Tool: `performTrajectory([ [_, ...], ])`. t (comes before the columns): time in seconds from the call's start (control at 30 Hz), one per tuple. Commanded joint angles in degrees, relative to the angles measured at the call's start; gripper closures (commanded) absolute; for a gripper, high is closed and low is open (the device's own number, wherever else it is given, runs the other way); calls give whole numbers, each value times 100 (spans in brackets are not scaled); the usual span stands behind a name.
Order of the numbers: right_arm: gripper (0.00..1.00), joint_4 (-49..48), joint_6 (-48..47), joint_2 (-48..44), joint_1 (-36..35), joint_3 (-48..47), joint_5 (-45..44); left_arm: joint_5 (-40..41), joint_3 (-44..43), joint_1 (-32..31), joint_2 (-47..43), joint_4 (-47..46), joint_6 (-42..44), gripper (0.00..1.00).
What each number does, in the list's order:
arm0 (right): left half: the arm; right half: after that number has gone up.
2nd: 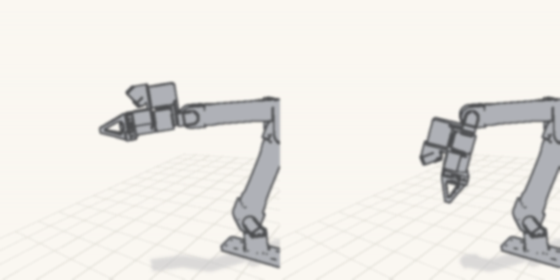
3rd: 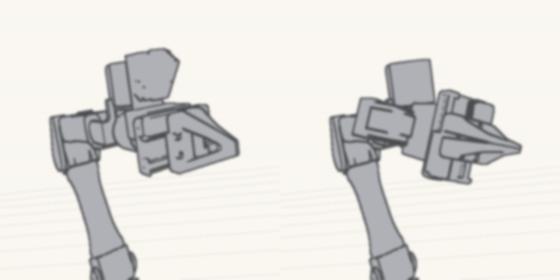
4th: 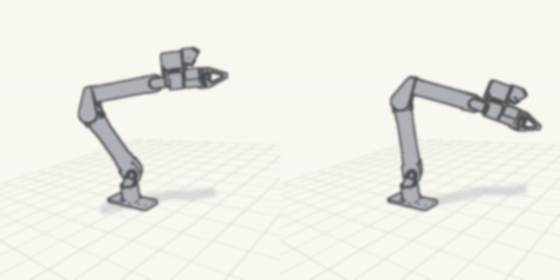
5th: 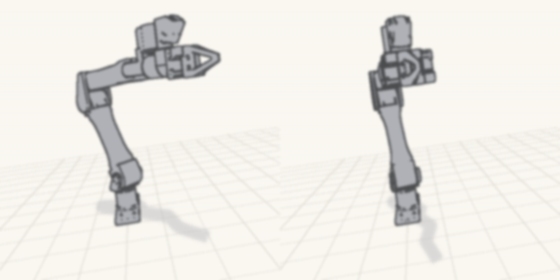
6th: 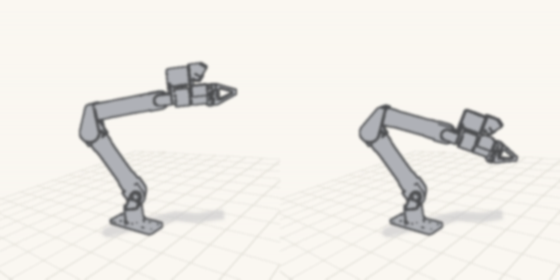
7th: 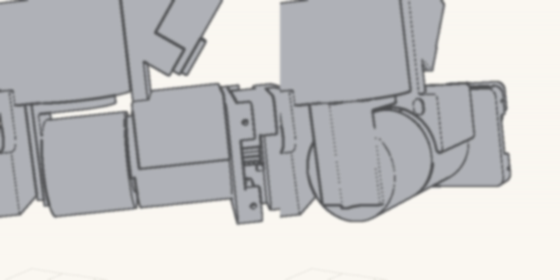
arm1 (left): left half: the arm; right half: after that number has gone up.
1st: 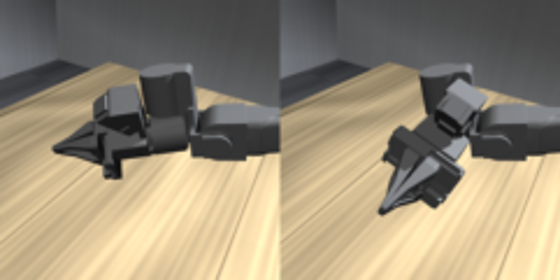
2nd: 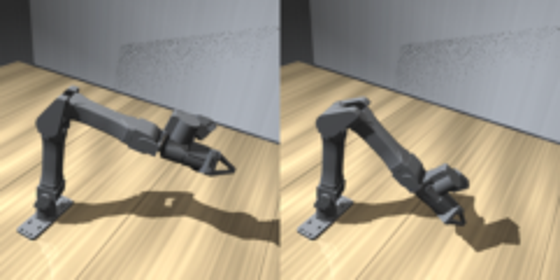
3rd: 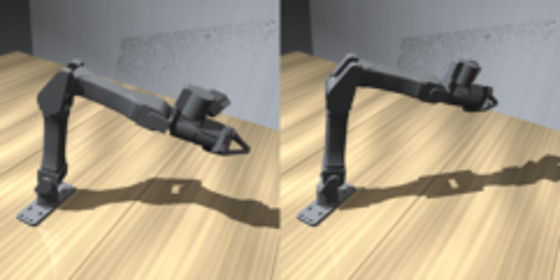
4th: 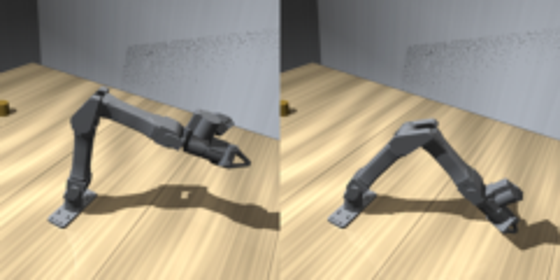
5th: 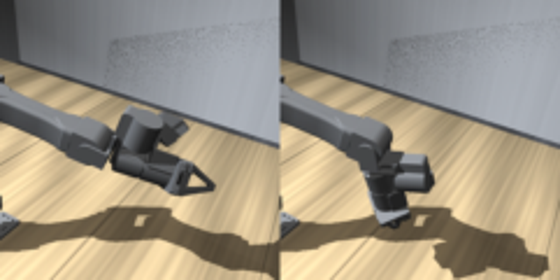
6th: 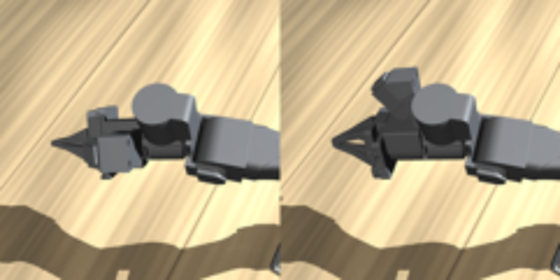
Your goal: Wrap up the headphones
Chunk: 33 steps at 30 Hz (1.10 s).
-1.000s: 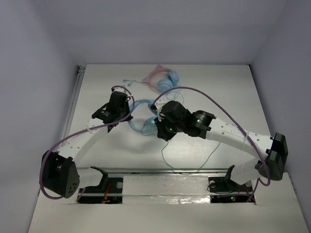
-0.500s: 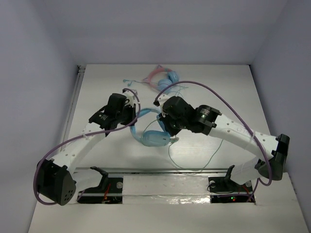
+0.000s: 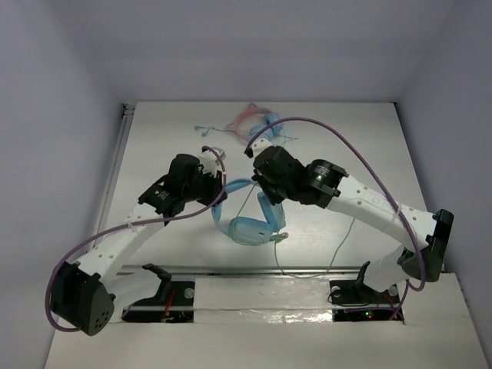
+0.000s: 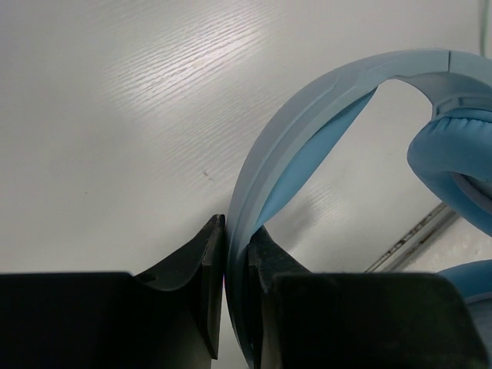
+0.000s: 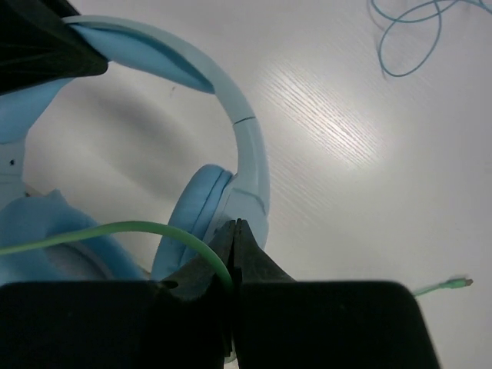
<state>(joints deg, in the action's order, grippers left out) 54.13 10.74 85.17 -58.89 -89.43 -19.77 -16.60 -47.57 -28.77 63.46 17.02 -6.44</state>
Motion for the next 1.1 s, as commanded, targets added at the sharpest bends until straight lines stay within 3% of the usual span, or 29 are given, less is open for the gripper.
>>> performTrajectory([
  [0.0, 98, -148, 51, -44, 71, -154, -633, -940, 37, -5, -483, -585, -77, 100],
  [0.3, 77, -490, 226, -140, 308, 65, -1548, -968, -15, 56, -598, -638, -226, 100],
  [0.57, 76, -1527, 507, -956, 748, 1092, -599, -793, -200, 346, -616, -700, -473, 100],
  [0.77, 70, -2010, 640, -1230, 1063, 1708, -2, -1274, -332, 408, -607, -866, -578, 100],
  [0.9, 67, -2766, 675, -1344, 1345, 2271, 622, -1986, -376, 408, -616, -1147, -735, 100],
  [1.07, 67, -3873, 745, -1599, 1635, 2921, 1211, -2163, -516, 460, -642, -1306, -929, 100],
])
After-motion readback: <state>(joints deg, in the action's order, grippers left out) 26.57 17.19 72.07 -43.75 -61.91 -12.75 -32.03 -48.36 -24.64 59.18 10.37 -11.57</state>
